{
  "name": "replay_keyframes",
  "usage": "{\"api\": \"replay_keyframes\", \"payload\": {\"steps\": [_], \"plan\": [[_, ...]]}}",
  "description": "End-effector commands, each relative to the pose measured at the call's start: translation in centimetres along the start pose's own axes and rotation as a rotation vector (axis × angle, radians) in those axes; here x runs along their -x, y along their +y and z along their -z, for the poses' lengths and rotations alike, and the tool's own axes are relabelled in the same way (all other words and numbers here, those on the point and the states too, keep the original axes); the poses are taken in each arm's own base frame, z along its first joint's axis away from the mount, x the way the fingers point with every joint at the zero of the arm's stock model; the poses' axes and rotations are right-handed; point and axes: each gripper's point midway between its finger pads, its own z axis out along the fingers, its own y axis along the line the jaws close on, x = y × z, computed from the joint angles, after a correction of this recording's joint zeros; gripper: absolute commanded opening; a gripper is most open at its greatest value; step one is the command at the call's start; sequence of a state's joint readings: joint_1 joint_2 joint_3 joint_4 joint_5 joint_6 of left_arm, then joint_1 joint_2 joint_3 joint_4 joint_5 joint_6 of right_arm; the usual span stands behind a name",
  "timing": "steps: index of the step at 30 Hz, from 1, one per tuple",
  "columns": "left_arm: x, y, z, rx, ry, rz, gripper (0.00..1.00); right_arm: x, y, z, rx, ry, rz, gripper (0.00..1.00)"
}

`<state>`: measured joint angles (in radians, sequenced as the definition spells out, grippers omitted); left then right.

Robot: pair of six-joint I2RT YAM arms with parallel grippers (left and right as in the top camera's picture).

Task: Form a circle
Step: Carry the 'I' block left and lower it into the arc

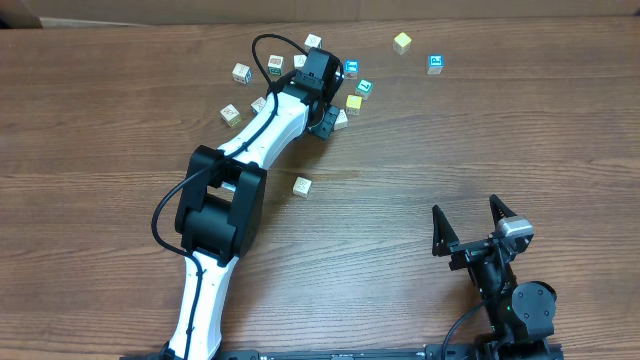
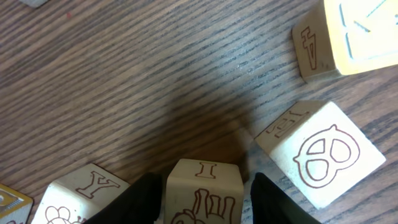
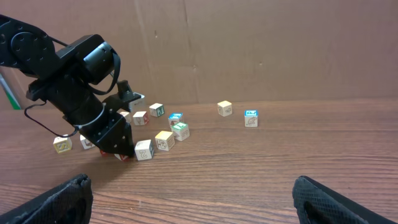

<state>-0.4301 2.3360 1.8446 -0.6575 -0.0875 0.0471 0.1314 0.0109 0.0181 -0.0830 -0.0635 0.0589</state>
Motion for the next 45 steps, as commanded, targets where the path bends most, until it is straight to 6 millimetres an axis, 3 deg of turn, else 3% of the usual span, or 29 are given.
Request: {"api": "replay_keyframes", "payload": {"steps": [1,13,17,28,33,38,41,45], "plan": [[0.4,0.5,0.1,0.012,-0.008,0.005,0.40,-0.2,-0.1,0.0,0.000,-0.001,0.004,1.00],[1.1,0.6,1.1,0.012,-0.004,0.005,0.40,-0.2,-0.1,0.0,0.000,-0.001,0.004,1.00],[0.9,0.6,1.1,0.010,0.004,0.007,0.33,-0.2,-0.1,0.0,0.000,-0.001,0.004,1.00],[0.6,0.6,1.9,0.010,0.024,0.005,0.26,-0.2,-0.1,0.0,0.000,-0.001,0.004,1.00],[2.2,1.0,5.4,0.013,-0.033,0.011,0.23,-0.2,-0.1,0.0,0.000,-0.001,0.004,1.00],[3.2,1.6,11.2,0.013,-0.087,0.055,0.22,-0.2,-0.1,0.0,0.000,-0.001,0.004,1.00],[2.2,1.8,14.6,0.013,-0.071,0.067,0.22,-0.2,-0.1,0.0,0.000,-0.001,0.004,1.00],[-0.7,2.1,18.0,0.020,0.016,0.081,0.19,-0.2,-0.1,0.0,0.000,-0.001,0.004,1.00]]}}
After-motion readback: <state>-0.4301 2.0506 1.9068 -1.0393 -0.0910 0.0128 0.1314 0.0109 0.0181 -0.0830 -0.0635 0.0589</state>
